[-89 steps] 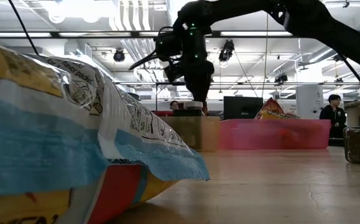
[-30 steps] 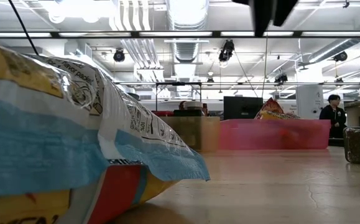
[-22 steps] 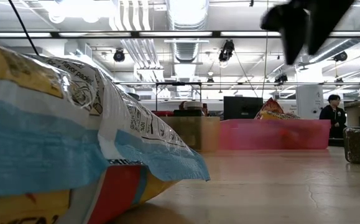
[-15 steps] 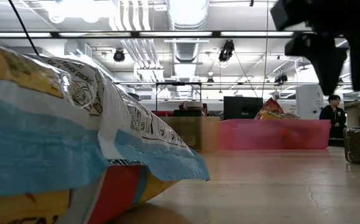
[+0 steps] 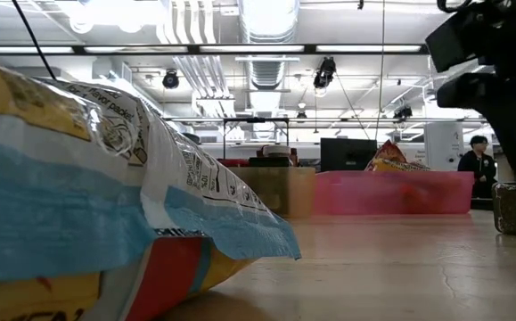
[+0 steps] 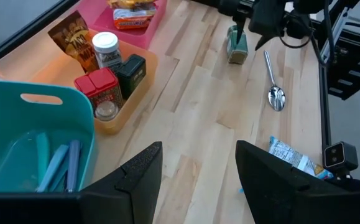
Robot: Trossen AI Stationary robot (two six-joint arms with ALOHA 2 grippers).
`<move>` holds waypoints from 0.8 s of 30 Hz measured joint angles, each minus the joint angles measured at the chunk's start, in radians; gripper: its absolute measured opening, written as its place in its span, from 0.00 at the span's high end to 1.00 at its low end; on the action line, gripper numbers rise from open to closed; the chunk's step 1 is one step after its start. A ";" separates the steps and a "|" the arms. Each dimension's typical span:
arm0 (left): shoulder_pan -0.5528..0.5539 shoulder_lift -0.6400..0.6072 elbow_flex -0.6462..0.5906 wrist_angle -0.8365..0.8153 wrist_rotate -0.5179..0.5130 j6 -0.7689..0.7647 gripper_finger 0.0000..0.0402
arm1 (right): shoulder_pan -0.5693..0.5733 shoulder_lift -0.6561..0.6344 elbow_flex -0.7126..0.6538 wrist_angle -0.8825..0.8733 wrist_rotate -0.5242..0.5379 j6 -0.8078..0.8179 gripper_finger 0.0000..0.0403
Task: Pick & Place Food Item
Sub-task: Put the green seasoning bottle into the orange bin
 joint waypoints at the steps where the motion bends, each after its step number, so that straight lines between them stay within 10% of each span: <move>1: 0.000 0.000 0.000 0.000 0.000 0.000 0.49 | 0.000 0.000 -0.005 0.009 0.000 -0.008 0.44; 24: 0.000 0.000 0.000 0.000 -0.042 0.000 0.49 | -0.009 0.002 -0.023 0.070 0.001 -0.044 0.44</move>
